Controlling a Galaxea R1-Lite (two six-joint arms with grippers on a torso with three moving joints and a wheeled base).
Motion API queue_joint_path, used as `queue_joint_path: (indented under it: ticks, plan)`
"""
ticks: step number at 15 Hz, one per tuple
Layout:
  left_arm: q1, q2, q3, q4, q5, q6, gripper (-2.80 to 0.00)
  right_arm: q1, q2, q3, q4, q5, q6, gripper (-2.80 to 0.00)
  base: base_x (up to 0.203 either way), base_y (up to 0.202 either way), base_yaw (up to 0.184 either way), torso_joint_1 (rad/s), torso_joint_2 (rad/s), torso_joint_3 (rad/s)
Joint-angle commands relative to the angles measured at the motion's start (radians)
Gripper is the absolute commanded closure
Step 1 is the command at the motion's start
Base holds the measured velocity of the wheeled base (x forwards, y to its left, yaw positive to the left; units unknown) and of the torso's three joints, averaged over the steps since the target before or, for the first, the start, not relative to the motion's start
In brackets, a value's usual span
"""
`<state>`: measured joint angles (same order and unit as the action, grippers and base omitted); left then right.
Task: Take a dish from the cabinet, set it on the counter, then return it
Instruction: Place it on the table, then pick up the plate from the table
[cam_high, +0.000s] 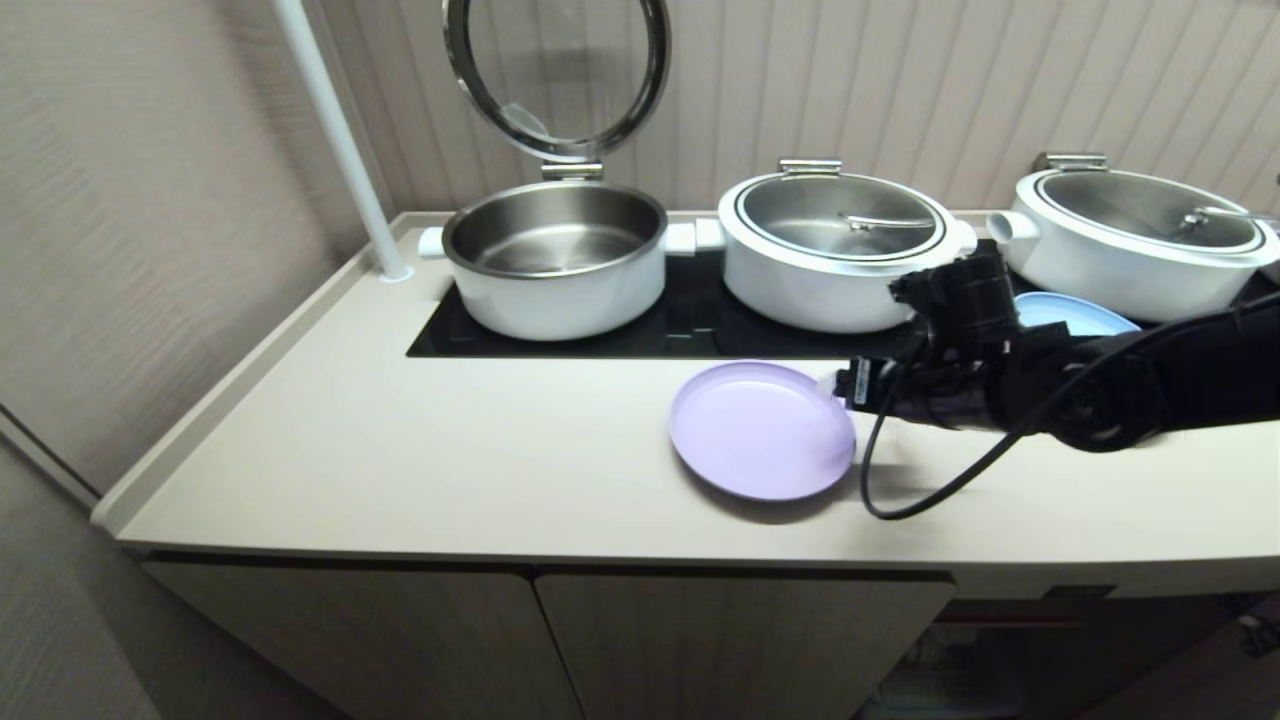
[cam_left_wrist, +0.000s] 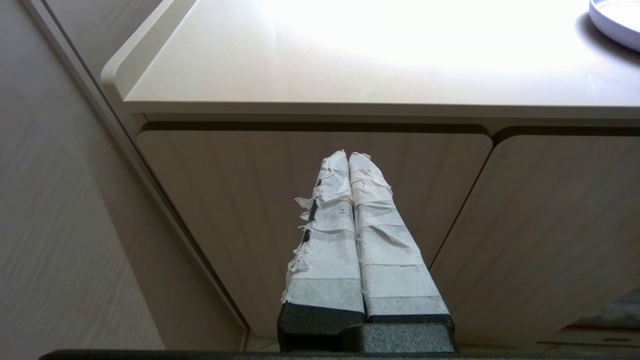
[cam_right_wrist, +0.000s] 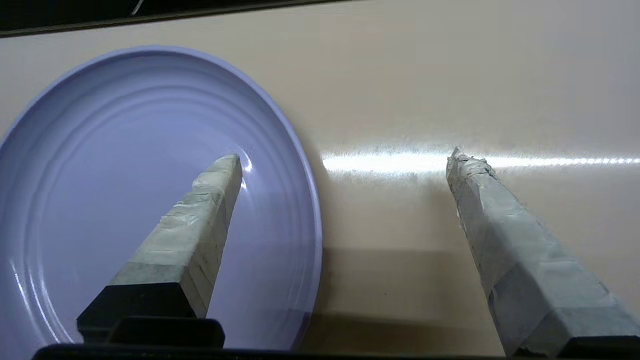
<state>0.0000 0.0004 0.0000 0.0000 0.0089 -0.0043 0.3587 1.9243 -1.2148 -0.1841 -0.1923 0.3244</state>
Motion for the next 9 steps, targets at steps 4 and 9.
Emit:
queue_joint_path:
  ticks: [4, 9]
  plan:
    - [0.0, 0.0, 0.0, 0.0, 0.0, 0.001, 0.0, 0.0, -0.037, 0.128, -0.229, -0.016, -0.147, -2.8, 0.0, 0.0, 0.0, 0.0, 0.0, 0.0]
    - [0.0, 0.0, 0.0, 0.0, 0.0, 0.0, 0.0, 0.0, -0.092, 0.189, -0.285, -0.015, -0.17, 0.0, 0.0, 0.0, 0.0, 0.0, 0.0, 0.0]
